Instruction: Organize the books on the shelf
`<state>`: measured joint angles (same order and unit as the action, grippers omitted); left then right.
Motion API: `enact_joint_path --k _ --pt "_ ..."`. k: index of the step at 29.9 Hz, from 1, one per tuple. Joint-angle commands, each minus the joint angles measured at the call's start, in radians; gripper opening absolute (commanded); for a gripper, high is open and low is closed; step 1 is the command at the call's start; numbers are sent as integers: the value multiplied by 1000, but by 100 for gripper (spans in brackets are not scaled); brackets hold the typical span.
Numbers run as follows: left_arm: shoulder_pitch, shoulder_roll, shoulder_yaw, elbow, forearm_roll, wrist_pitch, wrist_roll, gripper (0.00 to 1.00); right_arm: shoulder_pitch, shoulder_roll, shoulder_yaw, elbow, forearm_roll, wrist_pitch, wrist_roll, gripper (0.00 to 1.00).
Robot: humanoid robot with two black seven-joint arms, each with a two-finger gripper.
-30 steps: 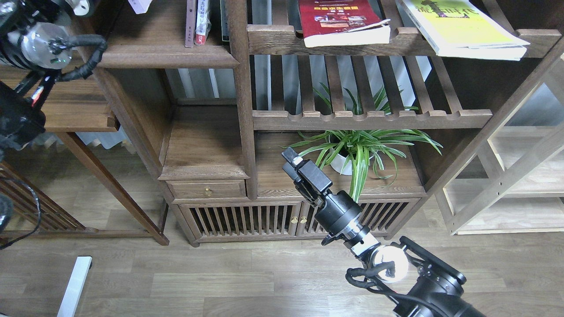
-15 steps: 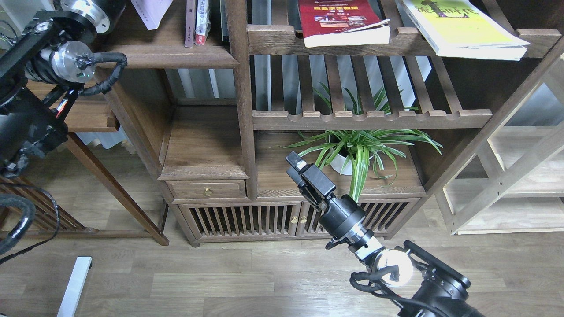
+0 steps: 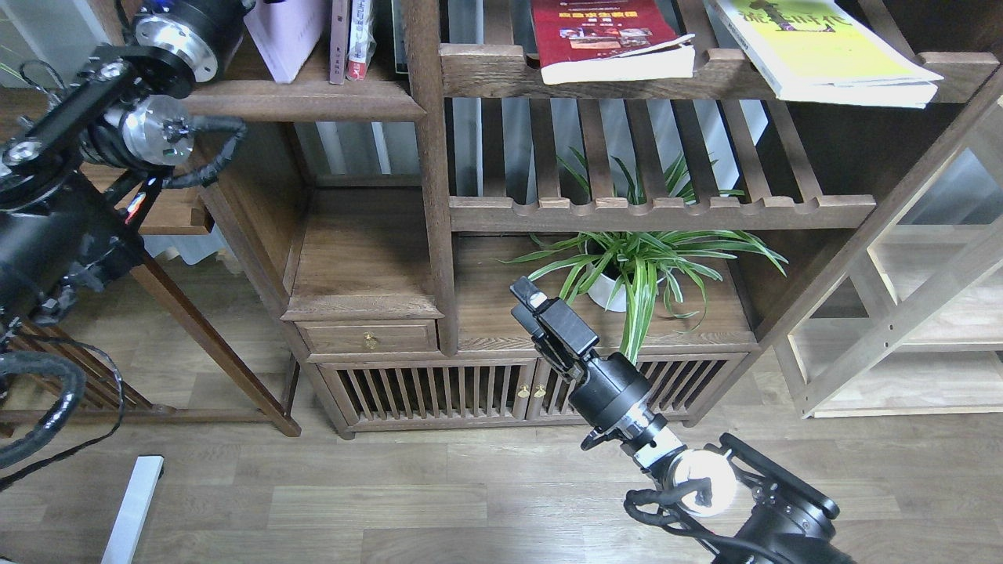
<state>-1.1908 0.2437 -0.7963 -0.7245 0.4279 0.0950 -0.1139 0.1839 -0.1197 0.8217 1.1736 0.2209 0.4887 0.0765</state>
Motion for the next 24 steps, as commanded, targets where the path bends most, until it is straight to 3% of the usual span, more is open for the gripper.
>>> enact_joint_path --k 1,24 --pt "-3 -6 2 2 0 0 3 32 -3 0 -1 0 0 0 0 85" --pt "-107 -37 -11 -10 -3 9 17 48 -12 -18 -6 0 0 0 -1 85"
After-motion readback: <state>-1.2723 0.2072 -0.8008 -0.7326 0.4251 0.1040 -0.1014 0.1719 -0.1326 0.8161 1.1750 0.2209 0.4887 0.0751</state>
